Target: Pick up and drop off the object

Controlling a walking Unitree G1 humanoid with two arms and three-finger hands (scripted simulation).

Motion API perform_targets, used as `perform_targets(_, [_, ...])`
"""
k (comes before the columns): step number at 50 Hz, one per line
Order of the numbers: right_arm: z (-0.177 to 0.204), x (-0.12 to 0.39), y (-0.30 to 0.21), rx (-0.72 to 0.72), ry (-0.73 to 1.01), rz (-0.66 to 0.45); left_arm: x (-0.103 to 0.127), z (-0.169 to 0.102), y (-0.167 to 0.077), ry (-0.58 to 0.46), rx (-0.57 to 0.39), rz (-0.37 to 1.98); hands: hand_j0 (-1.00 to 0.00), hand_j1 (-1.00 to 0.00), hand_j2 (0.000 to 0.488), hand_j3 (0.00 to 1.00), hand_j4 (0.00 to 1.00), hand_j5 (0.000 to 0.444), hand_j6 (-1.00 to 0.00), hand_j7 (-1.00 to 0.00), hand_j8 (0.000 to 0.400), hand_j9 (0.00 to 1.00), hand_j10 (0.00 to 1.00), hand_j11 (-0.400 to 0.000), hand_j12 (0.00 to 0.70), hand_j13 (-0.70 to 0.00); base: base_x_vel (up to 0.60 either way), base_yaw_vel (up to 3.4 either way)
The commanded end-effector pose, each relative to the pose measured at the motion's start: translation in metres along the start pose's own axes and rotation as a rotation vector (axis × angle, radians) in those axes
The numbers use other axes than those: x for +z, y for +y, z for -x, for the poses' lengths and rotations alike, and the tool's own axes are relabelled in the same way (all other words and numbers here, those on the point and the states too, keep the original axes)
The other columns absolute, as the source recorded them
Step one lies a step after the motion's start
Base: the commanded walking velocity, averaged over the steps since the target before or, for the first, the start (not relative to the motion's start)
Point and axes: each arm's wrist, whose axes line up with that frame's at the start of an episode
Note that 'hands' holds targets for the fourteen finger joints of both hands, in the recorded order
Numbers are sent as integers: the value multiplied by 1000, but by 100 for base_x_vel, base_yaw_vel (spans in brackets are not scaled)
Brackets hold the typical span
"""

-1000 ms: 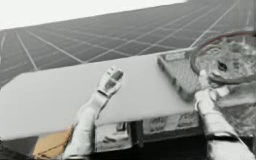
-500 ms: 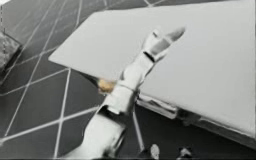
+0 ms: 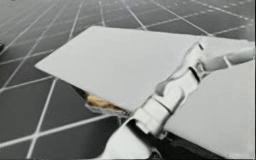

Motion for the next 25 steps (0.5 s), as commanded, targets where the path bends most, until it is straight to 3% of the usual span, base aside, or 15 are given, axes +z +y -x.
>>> perform_targets(1, [-92,-46,10,-4,56,26,-5,-1,12,-17,83,-19,0,0,0,1000,1000,0,0,0,0,1000,1000,-400,0,-700,0,-155])
perform_targets(7, [-62,-166,73,107,195,145,37,17,74,-150,238,45,0,0,0,1000,1000,0,0,0,0,1000,1000,-400,0,-700,0,-133])
perform_targets(11, [9,-262,126,241,323,217,80,67,120,-307,352,85,0,0,0,1000,1000,0,0,0,0,1000,1000,-400,0,-700,0,-90])
perform_targets(15, [107,-355,165,371,465,281,121,132,157,-468,475,110,0,0,0,1000,1000,0,0,0,0,1000,1000,-400,0,-700,0,-50])
perform_targets(16, [135,-388,174,413,520,284,128,149,166,-499,529,123,0,0,0,647,1000,177,0,0,0,1000,1000,-400,0,-700,0,-25])
perform_targets(17, [162,-411,178,414,568,293,143,155,171,-527,562,116,0,0,0,0,336,168,0,0,0,1000,1000,-400,0,-700,0,-15])
perform_targets(18, [188,-431,179,393,626,303,140,177,179,-562,596,134,0,0,0,0,0,0,0,0,0,1000,1000,-400,0,-700,0,-5])
perform_targets(19, [210,-457,175,407,660,341,149,190,189,-592,621,139,0,0,0,0,0,0,0,0,0,647,1000,-400,0,-700,0,5])
perform_targets(20, [235,-477,185,402,700,376,148,203,202,-620,655,142,0,0,0,0,0,0,0,0,0,0,336,-134,0,-235,0,14])
perform_targets(21, [257,-498,176,420,709,399,155,212,203,-642,678,168,0,0,0,0,0,0,0,0,0,0,0,0,0,0,0,21])
perform_targets(23, [267,-521,168,438,724,453,160,222,230,-663,694,204,0,0,0,0,0,0,0,0,0,0,0,0,0,0,0,27])
perform_targets(25, [297,-537,163,497,724,529,144,236,258,-687,668,275,0,0,0,0,0,0,0,0,0,0,0,0,0,0,0,33])
